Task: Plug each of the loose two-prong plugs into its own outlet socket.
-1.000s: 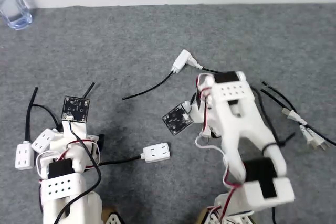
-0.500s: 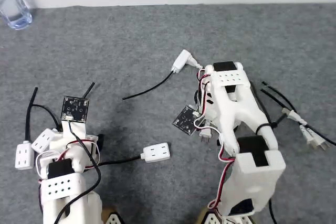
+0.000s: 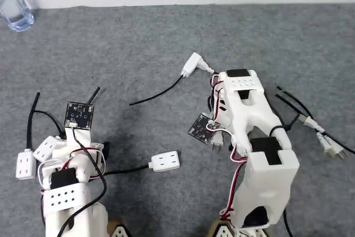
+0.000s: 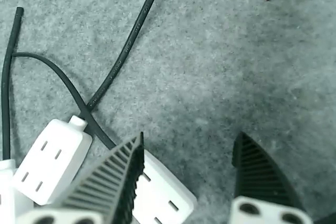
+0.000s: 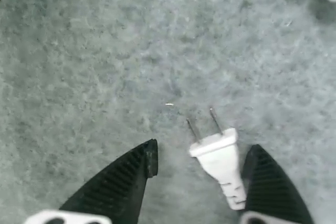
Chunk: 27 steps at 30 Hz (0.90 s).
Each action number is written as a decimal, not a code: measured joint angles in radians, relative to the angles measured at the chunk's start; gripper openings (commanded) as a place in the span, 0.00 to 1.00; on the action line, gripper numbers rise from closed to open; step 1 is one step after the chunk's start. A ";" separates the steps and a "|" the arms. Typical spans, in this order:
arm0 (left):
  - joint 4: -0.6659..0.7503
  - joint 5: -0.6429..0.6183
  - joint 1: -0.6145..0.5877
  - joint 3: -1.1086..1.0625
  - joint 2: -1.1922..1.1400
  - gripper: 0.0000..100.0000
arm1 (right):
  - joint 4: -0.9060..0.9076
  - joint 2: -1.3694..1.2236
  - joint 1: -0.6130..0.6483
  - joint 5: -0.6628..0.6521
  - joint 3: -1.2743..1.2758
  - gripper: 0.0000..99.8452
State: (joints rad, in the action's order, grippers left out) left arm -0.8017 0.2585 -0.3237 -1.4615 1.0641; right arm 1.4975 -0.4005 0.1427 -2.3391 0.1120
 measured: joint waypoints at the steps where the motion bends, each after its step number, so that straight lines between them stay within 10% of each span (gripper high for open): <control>1: 0.000 0.000 0.000 0.000 0.000 0.25 | -0.009 0.000 0.000 -0.003 -0.006 0.06; 15: 0.000 0.000 0.000 0.000 0.000 0.25 | -0.040 -0.028 0.002 0.009 -0.012 0.01; 27: 0.000 0.000 0.000 0.000 0.000 0.25 | -0.011 -0.003 0.063 0.571 -0.052 0.01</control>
State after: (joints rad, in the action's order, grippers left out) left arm -0.8017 0.2585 -0.3237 -1.4615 1.0641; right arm 1.4868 -0.4035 0.2056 -1.7683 0.0598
